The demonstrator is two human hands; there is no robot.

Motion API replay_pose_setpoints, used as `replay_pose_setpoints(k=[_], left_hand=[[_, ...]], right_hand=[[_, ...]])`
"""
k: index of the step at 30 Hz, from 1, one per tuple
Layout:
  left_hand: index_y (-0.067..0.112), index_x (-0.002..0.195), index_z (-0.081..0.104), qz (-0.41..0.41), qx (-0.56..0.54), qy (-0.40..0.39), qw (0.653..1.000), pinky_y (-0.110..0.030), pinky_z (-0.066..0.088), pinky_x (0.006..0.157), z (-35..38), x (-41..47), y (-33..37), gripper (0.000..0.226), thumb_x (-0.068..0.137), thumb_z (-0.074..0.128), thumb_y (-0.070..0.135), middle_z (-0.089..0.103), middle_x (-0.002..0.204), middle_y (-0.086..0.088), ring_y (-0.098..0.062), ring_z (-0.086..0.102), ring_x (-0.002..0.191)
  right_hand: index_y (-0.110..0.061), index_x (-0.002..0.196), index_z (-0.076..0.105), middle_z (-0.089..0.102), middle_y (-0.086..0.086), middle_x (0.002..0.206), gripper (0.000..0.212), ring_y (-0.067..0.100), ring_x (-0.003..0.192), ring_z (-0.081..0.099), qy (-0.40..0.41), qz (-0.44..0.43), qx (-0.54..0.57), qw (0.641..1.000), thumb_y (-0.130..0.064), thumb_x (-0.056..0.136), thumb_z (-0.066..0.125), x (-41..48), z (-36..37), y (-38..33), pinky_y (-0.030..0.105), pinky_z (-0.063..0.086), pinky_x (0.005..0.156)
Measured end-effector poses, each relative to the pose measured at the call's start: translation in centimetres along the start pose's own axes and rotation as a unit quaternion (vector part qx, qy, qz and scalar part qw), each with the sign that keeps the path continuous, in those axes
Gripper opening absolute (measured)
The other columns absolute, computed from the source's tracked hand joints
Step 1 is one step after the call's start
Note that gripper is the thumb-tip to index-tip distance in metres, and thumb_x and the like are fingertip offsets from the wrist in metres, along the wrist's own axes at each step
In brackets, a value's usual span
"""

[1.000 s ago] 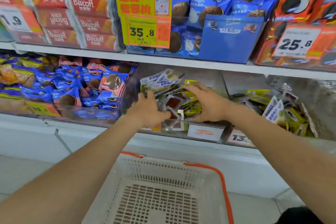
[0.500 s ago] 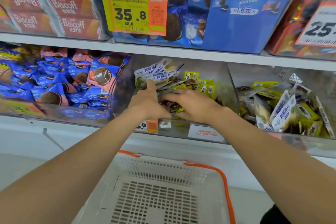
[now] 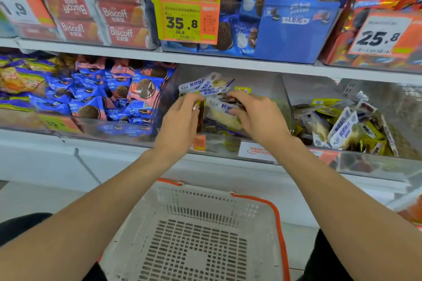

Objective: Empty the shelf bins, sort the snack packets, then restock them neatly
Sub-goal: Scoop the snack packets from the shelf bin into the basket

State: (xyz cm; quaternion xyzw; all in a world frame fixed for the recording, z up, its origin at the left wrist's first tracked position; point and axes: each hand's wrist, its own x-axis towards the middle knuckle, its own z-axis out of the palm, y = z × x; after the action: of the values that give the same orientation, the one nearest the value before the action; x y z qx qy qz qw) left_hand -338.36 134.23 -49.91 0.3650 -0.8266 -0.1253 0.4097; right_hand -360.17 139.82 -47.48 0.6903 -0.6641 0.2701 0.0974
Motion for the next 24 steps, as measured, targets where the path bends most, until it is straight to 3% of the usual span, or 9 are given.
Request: replay_pose_setpoints(k=[2,4,6,9,12,15,17,21,24], left_hand=[[0.014,0.127,0.059,0.006,-0.030,0.067,0.997,-0.030,0.046,0.078,-0.4,0.1,1.0,0.021,0.108,0.051,0.011,0.065,0.108,-0.003,-0.013,0.058,0.090],[0.015,0.127,0.058,-0.017,-0.066,0.114,0.991,-0.022,0.039,0.064,-1.0,-0.1,2.6,0.020,0.108,0.052,0.013,0.059,0.086,0.011,-0.004,0.051,0.069],[0.018,0.132,0.054,-0.054,-0.129,0.138,0.981,-0.020,0.036,0.058,-1.7,-0.8,4.5,0.026,0.106,0.055,0.015,0.060,0.086,0.017,-0.005,0.052,0.059],[0.018,0.139,0.049,-0.122,-0.177,0.154,0.964,-0.018,0.049,0.076,-3.0,-2.8,6.3,0.040,0.101,0.060,0.015,0.060,0.115,0.024,-0.001,0.062,0.082],[0.020,0.133,0.054,-0.289,-0.199,0.085,0.933,-0.032,0.058,0.081,-4.6,-4.8,6.2,0.040,0.095,0.068,0.017,0.066,0.120,-0.001,-0.018,0.070,0.099],[0.006,0.100,0.069,-0.391,-0.191,-0.120,0.892,-0.040,0.063,0.066,-5.6,-6.3,6.2,0.009,0.092,0.067,0.009,0.076,0.087,-0.016,-0.033,0.076,0.080],[0.000,0.092,0.067,-0.416,-0.181,-0.244,0.857,-0.033,0.061,0.053,-5.5,-7.8,6.1,0.002,0.095,0.066,0.000,0.075,0.076,-0.014,-0.022,0.075,0.062],[0.006,0.118,0.067,-0.346,-0.045,-0.419,0.838,-0.024,0.060,0.061,-4.0,-10.0,4.3,0.022,0.097,0.070,0.011,0.069,0.115,-0.015,-0.021,0.074,0.089],[0.015,0.130,0.062,-0.317,-0.033,-0.472,0.822,-0.037,0.064,0.083,-3.0,-10.6,3.6,0.029,0.102,0.065,0.019,0.057,0.125,-0.006,-0.025,0.067,0.107]], right_hand=[[-0.032,0.137,0.057,0.075,0.009,0.109,0.037,0.039,0.090,0.070,0.047,0.002,0.018,0.999,-0.037,0.101,0.063,-0.7,-1.3,-0.5,0.048,0.059,0.074],[-0.028,0.135,0.059,0.076,0.005,0.110,0.035,0.033,0.088,0.072,0.104,-0.004,0.048,0.993,-0.037,0.102,0.063,-1.6,-2.6,-1.3,0.046,0.059,0.074],[-0.024,0.132,0.062,0.077,-0.001,0.111,0.033,0.025,0.091,0.073,0.156,-0.008,0.089,0.984,-0.033,0.101,0.066,-2.7,-4.1,-2.6,0.042,0.059,0.077],[-0.018,0.126,0.068,0.077,-0.008,0.110,0.029,0.011,0.096,0.073,0.206,-0.007,0.170,0.964,-0.024,0.098,0.072,-5.4,-6.5,-5.0,0.021,0.056,0.084],[-0.021,0.123,0.070,0.076,-0.015,0.103,0.028,0.007,0.091,0.072,0.194,0.010,0.224,0.955,-0.023,0.096,0.075,-8.6,-8.1,-6.5,0.018,0.055,0.082],[-0.022,0.119,0.069,0.076,-0.010,0.089,0.029,0.012,0.082,0.070,0.076,0.035,0.197,0.977,-0.032,0.092,0.077,-10.9,-7.3,-6.0,0.030,0.054,0.079],[-0.019,0.105,0.068,0.069,-0.005,0.078,0.025,0.018,0.074,0.064,-0.049,0.070,0.150,0.985,-0.036,0.089,0.078,-12.1,-5.3,-5.2,0.036,0.050,0.070],[-0.018,0.089,0.059,0.059,0.000,0.074,0.026,0.026,0.071,0.058,-0.250,0.099,0.095,0.958,-0.038,0.091,0.074,-14.2,-1.8,-4.1,0.040,0.047,0.063],[-0.026,0.086,0.049,0.052,-0.002,0.075,0.023,0.029,0.070,0.054,-0.365,0.084,0.087,0.923,-0.037,0.100,0.064,-14.8,-0.8,-3.9,0.038,0.041,0.062]])
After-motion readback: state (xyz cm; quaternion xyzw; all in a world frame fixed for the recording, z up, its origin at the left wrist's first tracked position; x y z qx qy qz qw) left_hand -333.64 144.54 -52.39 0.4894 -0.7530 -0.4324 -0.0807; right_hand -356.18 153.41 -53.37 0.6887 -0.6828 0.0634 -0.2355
